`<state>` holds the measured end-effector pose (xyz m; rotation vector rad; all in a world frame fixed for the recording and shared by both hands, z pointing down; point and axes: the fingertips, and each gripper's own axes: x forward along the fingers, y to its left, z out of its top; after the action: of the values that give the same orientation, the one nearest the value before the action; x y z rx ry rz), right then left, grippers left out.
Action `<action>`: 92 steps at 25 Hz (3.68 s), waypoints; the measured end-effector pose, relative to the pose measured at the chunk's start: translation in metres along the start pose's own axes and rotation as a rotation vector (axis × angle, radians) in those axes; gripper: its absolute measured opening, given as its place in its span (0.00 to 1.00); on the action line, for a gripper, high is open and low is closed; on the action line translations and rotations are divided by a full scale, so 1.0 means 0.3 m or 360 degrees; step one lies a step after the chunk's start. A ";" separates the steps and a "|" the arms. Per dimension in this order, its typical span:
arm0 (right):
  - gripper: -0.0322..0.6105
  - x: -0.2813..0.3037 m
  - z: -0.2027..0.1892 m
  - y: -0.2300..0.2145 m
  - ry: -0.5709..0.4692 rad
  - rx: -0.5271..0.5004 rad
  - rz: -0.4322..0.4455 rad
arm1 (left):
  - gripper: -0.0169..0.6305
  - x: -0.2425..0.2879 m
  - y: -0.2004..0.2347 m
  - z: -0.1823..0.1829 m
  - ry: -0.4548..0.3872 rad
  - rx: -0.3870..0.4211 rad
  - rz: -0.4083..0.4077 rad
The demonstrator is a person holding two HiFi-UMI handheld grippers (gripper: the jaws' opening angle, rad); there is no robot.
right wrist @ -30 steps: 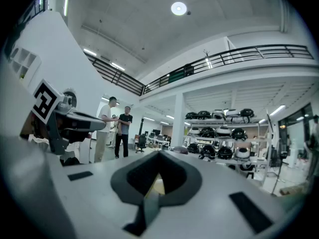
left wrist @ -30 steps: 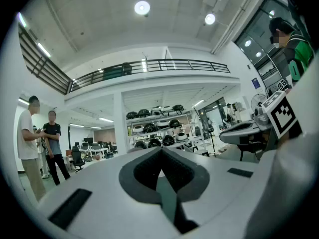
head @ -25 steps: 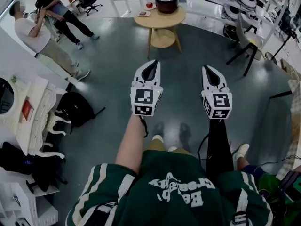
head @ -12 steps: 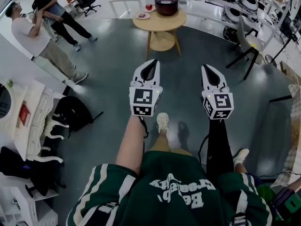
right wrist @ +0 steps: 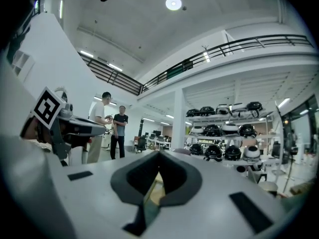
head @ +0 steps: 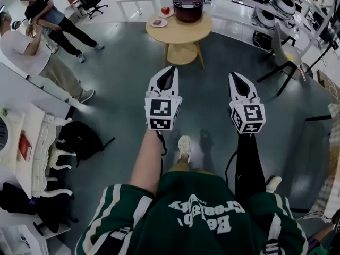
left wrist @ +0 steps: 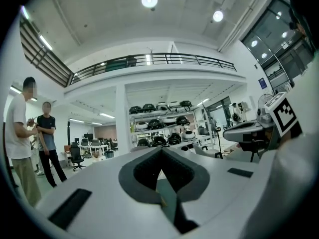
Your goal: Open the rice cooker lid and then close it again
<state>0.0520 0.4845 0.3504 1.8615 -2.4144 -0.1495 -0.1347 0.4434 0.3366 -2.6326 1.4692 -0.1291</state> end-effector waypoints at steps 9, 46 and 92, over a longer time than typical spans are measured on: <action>0.06 0.449 0.014 -0.165 0.0003 0.0019 -0.0084 | 0.02 0.436 0.281 0.005 -0.0015 -0.0019 -0.0033; 0.06 1.775 -0.120 -0.821 -0.0079 0.0077 -0.0022 | 0.02 1.785 0.749 -0.110 -0.0042 -0.0016 0.0033; 0.05 2.655 -0.656 -0.765 0.0699 0.0125 0.0668 | 0.02 2.597 0.780 -0.697 0.0656 -0.0178 -0.0245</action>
<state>0.0955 -0.3485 0.5239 1.2016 -2.4366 0.3487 0.0488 -0.3555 0.5194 -2.9367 1.4087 -0.6580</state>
